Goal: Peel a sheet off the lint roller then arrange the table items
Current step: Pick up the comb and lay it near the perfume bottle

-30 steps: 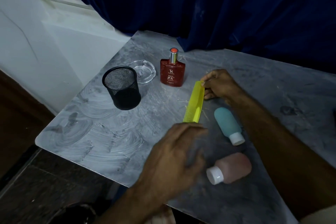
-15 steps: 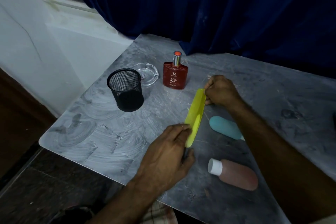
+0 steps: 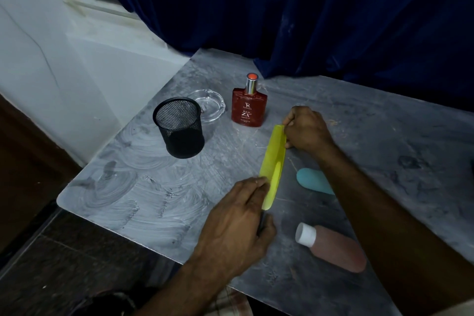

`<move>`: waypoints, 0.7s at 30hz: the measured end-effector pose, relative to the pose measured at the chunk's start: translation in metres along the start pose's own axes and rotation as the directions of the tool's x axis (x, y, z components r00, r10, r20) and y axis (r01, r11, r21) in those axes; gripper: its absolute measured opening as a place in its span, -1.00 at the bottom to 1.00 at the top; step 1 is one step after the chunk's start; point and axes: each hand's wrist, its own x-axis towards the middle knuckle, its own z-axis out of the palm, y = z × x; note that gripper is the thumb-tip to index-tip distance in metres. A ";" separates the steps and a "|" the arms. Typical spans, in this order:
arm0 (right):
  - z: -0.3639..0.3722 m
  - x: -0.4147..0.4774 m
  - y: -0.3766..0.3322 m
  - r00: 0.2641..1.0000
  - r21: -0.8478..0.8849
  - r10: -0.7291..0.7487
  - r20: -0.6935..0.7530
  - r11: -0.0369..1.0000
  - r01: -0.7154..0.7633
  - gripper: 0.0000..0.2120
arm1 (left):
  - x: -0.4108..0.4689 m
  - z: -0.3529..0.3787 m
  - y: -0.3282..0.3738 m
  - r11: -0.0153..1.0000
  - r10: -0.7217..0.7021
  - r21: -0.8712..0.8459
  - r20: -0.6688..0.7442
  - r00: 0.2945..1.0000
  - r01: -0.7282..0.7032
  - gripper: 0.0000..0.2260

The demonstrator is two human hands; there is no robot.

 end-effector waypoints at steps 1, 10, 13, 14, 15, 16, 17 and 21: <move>0.000 0.000 0.000 1.000 -0.003 -0.003 -0.006 1.000 0.003 -0.87 | 0.000 0.000 0.000 1.000 -0.002 -0.002 0.000 1.000 0.002 -0.47; 0.002 -0.004 0.003 0.999 0.019 0.019 -0.042 1.000 -0.019 -0.88 | -0.001 0.000 0.000 1.000 0.002 -0.025 -0.003 1.000 -0.002 -0.46; 0.002 -0.005 0.003 0.998 0.051 0.030 -0.048 0.998 -0.028 -0.88 | -0.001 -0.001 -0.001 1.000 0.004 -0.027 0.001 1.000 -0.004 -0.46; 0.002 -0.006 0.003 0.998 0.058 0.037 -0.051 0.998 -0.034 -0.88 | -0.001 -0.002 -0.001 1.000 0.006 -0.026 0.002 1.000 -0.006 -0.47; 0.002 -0.007 0.003 0.998 0.063 0.045 -0.054 0.997 -0.042 -0.87 | 0.000 -0.002 -0.001 1.000 0.008 -0.025 0.002 1.000 -0.007 -0.47; 0.002 -0.007 0.003 0.997 0.063 0.054 -0.053 0.997 -0.051 -0.87 | 0.000 -0.003 -0.001 1.000 0.009 -0.022 0.003 1.000 -0.009 -0.46; 0.001 -0.008 0.002 0.997 0.059 0.061 -0.047 0.997 -0.059 -0.88 | -0.001 -0.003 0.000 1.000 0.011 -0.018 0.005 1.000 -0.011 -0.46; -0.003 -0.010 -0.006 0.998 -0.122 -0.028 -0.064 0.992 0.020 -0.85 | -0.001 -0.004 -0.001 1.000 0.008 -0.026 0.027 1.000 -0.007 -0.45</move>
